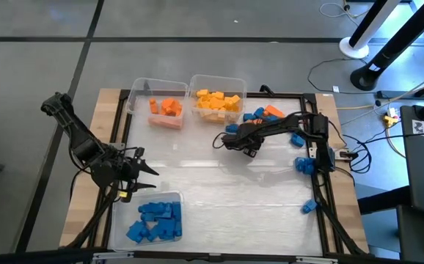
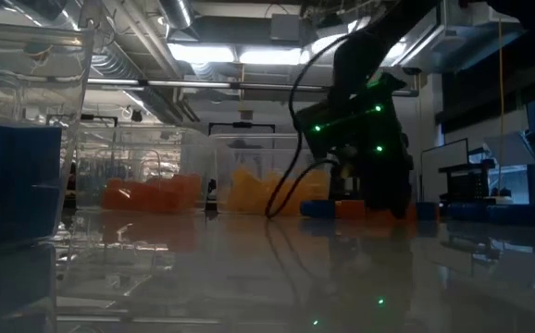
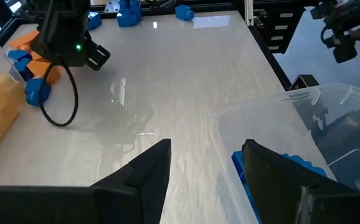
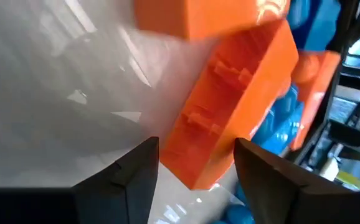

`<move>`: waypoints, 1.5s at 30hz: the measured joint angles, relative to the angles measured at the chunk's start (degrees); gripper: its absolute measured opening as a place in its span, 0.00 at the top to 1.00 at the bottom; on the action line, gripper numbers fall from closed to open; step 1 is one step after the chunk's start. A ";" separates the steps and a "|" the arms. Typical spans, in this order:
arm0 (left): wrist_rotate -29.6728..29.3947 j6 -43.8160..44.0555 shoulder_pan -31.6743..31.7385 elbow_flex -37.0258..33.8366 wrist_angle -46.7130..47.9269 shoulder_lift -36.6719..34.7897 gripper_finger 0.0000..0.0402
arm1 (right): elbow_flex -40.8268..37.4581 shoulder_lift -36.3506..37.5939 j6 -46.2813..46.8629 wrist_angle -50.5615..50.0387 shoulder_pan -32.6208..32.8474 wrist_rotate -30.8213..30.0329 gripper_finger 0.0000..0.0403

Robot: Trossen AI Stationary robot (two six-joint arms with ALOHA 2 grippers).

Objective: Sort blocks
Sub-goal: Put the orange game piece into the top left transparent bin

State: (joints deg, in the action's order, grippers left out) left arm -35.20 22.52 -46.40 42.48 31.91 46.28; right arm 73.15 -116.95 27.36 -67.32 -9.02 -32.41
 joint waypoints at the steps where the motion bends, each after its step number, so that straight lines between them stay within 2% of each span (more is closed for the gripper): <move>1: 0.00 0.00 0.01 0.00 -0.02 0.00 0.54 | -0.59 0.00 0.51 -0.07 0.00 -0.46 0.49; 9: 0.00 0.39 -0.01 0.00 -0.05 0.00 0.54 | -4.38 0.00 2.86 -0.11 0.00 -4.13 0.49; 16: 0.02 1.31 0.01 0.00 -0.10 0.00 0.54 | -4.57 0.00 2.35 -0.53 0.04 -3.84 0.49; 27: 0.00 1.51 -0.01 0.00 -0.08 0.00 0.54 | -4.60 0.02 2.29 -6.42 0.37 -2.54 0.49; 39: 0.00 2.42 0.01 0.00 -0.06 0.00 0.54 | -4.72 0.05 2.47 -6.71 1.02 -10.29 0.49; 45: 0.00 3.38 0.01 0.00 -0.06 0.00 0.54 | -8.71 0.13 2.58 -5.30 0.70 -9.46 0.49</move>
State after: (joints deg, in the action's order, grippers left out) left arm -35.20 25.91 -46.39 42.48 31.85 46.28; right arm 64.44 -116.81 29.94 -72.62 -8.32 -41.87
